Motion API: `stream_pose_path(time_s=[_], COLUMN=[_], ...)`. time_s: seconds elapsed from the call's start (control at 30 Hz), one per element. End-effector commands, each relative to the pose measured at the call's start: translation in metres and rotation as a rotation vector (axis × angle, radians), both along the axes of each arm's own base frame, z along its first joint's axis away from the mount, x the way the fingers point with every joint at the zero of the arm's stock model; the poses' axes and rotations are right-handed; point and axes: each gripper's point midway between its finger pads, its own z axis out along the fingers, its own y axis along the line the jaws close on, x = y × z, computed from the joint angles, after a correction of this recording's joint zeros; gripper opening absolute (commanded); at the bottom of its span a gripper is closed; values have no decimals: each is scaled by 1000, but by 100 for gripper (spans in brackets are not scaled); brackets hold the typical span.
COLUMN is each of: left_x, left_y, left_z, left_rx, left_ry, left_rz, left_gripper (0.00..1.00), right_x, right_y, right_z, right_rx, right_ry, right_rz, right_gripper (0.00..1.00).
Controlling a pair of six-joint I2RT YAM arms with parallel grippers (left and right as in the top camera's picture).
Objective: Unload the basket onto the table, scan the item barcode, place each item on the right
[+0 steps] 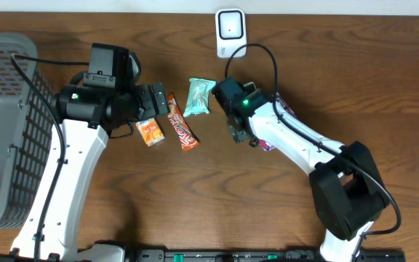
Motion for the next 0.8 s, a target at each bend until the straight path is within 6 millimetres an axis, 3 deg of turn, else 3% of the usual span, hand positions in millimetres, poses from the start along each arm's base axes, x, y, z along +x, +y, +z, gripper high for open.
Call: stream_pose_path(time_s=[0.0,0.17,0.27,0.43,0.57,0.63,0.77], left_x=[1,1,1,1,1,1,1], left_y=[2,2,2,2,1,2,2], left_z=[1,1,1,1,1,1,1], left_rx=[8,8,8,8,8,8,8], left_ry=[-2,-2,-2,-2,-2,-2,-2], left_rz=[-1,0,0,0,-1,-1,-1], left_gripper=[98,98,98,98,98,98,98], right_x=[-4,-11,-13,-9,-2,5,17], right_y=[-10,-15,-17,-13,-7,2,36], right_z=[-16,-39,-45,-42,-26,-10,28], right_rx=[-33,-31,-32,-20,-2,45,265], right_ry=[-17,-25,-32,-39,-37,-18,77], right_rz=[-25,-11,-9,-8,-18,-22,43], right_gripper=[94,92,84,40,10,1,1])
